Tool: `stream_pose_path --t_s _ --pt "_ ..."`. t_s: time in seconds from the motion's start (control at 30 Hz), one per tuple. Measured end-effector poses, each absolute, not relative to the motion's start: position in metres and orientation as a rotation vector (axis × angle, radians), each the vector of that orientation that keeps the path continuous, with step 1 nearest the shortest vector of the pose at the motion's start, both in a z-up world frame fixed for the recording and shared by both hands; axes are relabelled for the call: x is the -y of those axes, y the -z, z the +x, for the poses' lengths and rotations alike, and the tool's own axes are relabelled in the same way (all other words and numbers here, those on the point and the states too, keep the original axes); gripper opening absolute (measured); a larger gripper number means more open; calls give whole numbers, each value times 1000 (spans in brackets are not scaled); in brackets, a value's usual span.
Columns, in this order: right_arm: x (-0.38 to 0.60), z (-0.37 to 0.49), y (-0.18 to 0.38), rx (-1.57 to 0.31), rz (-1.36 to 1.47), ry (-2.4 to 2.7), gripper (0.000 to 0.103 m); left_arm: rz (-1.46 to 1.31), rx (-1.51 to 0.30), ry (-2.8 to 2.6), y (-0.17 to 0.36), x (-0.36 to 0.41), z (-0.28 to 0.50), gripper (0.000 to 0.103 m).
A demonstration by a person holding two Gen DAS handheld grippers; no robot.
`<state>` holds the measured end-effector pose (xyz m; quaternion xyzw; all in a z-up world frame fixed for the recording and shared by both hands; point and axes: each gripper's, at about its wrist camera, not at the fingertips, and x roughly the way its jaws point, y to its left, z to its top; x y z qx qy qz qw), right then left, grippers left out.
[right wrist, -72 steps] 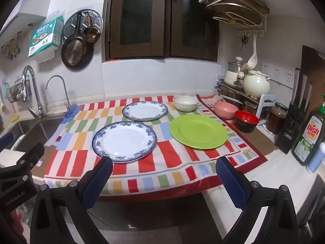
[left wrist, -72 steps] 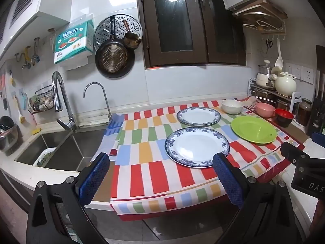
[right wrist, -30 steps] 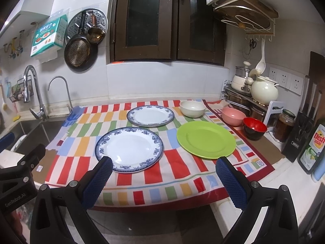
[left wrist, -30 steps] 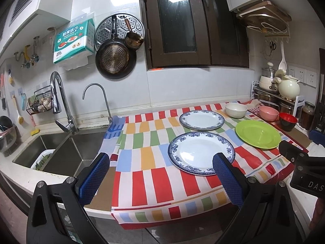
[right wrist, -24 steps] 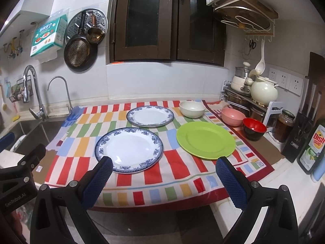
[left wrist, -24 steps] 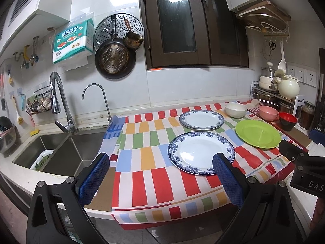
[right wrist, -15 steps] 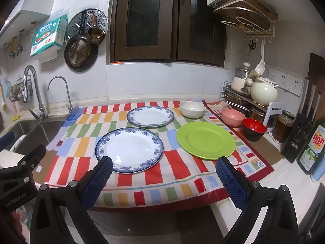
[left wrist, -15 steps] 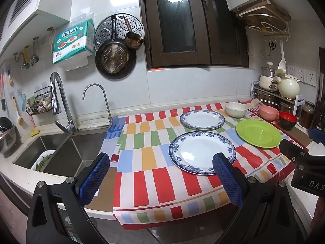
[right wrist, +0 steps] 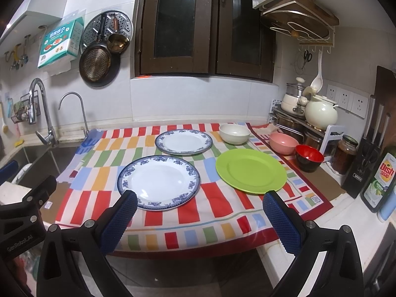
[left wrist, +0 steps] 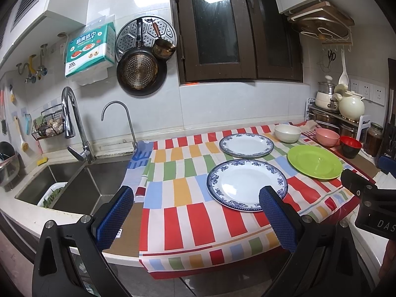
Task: Organize plates and bowls
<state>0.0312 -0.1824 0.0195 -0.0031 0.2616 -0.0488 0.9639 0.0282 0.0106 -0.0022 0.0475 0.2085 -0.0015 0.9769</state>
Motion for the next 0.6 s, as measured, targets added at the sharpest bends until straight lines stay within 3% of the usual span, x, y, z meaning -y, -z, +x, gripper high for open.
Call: stream_pose_path --t_s 0.6 --pt "180 35 -20 -530 -10 101 102 98 -426 13 8 -25 26 103"
